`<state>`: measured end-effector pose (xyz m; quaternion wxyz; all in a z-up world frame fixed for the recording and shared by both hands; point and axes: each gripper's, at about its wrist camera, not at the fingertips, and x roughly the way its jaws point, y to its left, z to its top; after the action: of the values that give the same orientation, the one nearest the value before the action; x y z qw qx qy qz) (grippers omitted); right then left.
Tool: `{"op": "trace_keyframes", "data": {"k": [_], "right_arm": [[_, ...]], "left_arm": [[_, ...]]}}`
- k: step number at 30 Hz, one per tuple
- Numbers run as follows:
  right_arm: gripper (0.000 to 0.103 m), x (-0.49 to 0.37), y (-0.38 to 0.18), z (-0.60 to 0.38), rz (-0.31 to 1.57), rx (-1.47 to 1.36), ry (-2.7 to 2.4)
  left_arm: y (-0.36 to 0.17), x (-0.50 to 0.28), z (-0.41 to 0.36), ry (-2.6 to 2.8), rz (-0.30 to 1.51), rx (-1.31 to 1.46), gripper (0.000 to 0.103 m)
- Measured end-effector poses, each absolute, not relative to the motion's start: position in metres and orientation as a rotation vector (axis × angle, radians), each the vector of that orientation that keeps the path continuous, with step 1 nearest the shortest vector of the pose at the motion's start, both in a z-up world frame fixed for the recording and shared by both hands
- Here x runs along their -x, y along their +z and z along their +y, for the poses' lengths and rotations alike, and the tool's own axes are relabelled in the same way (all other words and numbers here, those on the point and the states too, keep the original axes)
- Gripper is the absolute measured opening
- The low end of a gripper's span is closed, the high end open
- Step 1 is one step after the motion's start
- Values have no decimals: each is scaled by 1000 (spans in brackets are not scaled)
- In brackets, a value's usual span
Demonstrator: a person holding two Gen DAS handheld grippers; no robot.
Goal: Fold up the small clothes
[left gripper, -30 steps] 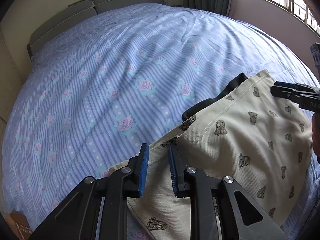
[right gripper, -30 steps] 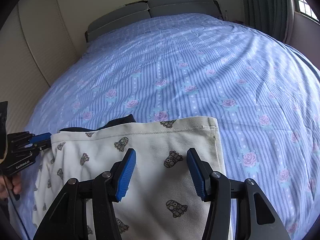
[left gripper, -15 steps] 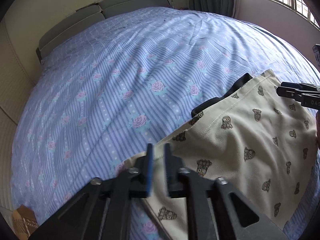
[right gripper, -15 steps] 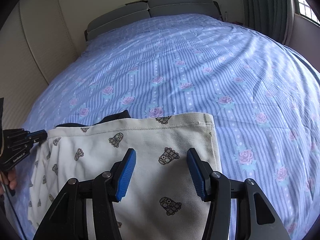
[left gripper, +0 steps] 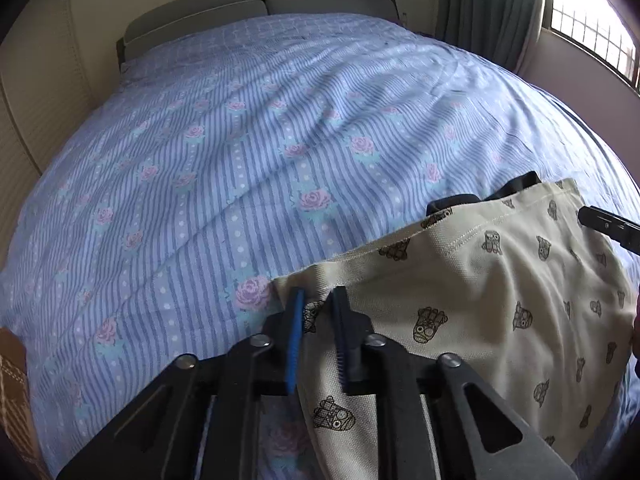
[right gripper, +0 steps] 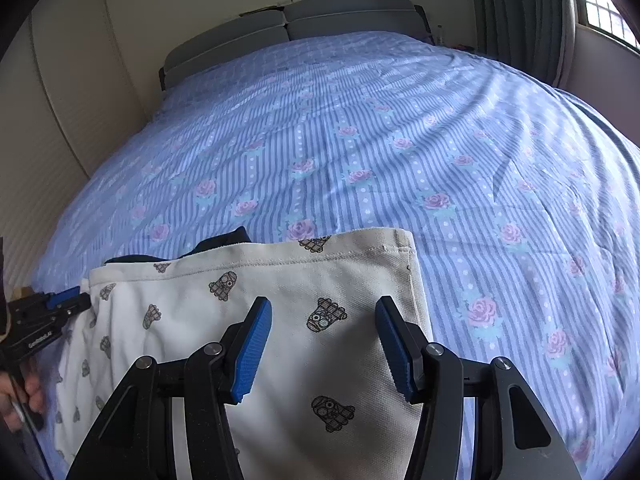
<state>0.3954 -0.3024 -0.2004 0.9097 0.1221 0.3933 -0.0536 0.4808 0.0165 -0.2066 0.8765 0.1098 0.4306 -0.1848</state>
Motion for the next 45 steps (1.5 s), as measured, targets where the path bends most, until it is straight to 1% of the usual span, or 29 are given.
{"op": "trace_keyframes", "data": {"k": [1,3,8,11,12,13,16,21,23,24,25,27,28,30,33,36,38,40,45], "right_arm": [[54,-396,-201,-302,811,-259,-110],[54,-398,-201,-301,809,-267,-110],[54,-405,-203,-298,817,-247,-134],[54,-408,-203,-301,832,-244,-141],[54,-408,-202,-301,831,-235,-148],[54,-407,-201,-302,827,-227,-155],[54,-401,-197,-308,818,-225,-174],[54,-368,-193,-314,836,-268,-182],[54,-343,-189,-312,823,-280,-197],[54,-331,-187,-311,810,-294,-204],[58,-313,-185,-311,786,-324,-213],[68,-282,-183,-312,755,-387,-214],[69,-267,-183,-313,744,-421,-219],[69,-238,-187,-315,734,-502,-215],[69,-213,-202,-321,781,-634,-179],[69,-199,-225,-331,829,-794,-151],[69,-193,-236,-337,826,-865,-137],[69,-194,-242,-341,806,-897,-113],[67,-211,-244,-343,784,-868,-77]], "left_arm": [[-206,-480,16,-376,891,-224,8],[-204,-479,17,-331,877,-225,7],[-203,-483,30,-258,865,-156,7],[-203,-480,27,-242,863,-166,10],[-201,-477,25,-235,859,-162,15],[-198,-474,24,-236,854,-152,23],[-185,-458,19,-225,816,-154,39],[-172,-418,21,-199,821,-124,41],[-168,-395,25,-168,816,-110,46],[-165,-377,28,-144,811,-99,52],[-163,-366,31,-135,809,-90,54],[-160,-333,35,-122,814,-63,54],[-160,-323,34,-123,817,-58,54],[-158,-292,34,-114,823,-51,55],[-159,-262,29,-122,836,-45,57],[-166,-243,23,-123,854,-56,57],[-172,-236,20,-117,853,-46,57],[-177,-231,19,-108,865,-31,57],[-180,-227,21,-106,887,13,57]]}}
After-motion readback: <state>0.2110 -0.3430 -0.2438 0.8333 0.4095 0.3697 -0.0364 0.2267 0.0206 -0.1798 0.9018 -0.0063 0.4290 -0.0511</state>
